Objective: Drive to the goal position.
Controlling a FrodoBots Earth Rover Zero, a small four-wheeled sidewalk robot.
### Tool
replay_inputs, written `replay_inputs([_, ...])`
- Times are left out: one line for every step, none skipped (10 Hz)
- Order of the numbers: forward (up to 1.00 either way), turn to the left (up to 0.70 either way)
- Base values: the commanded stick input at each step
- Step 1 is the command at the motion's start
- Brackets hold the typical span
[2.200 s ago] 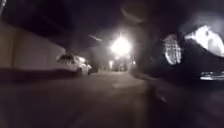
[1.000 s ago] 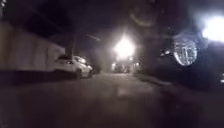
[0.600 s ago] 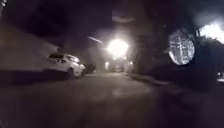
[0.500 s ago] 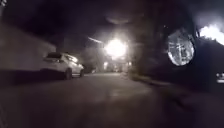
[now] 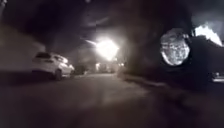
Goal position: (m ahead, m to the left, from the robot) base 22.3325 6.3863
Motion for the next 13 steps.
replay_inputs([0.70, -0.35])
replay_inputs([0.70, -0.35])
replay_inputs([0.70, -0.35])
replay_inputs([0.70, -0.35])
replay_inputs([0.70, -0.35])
replay_inputs([0.70, -0.35])
replay_inputs([0.70, -0.35])
replay_inputs([0.70, -0.35])
replay_inputs([0.70, -0.35])
replay_inputs([0.70, 0.00])
replay_inputs([0.70, 0.00])
replay_inputs([0.70, 0.00])
replay_inputs([0.70, 0.00])
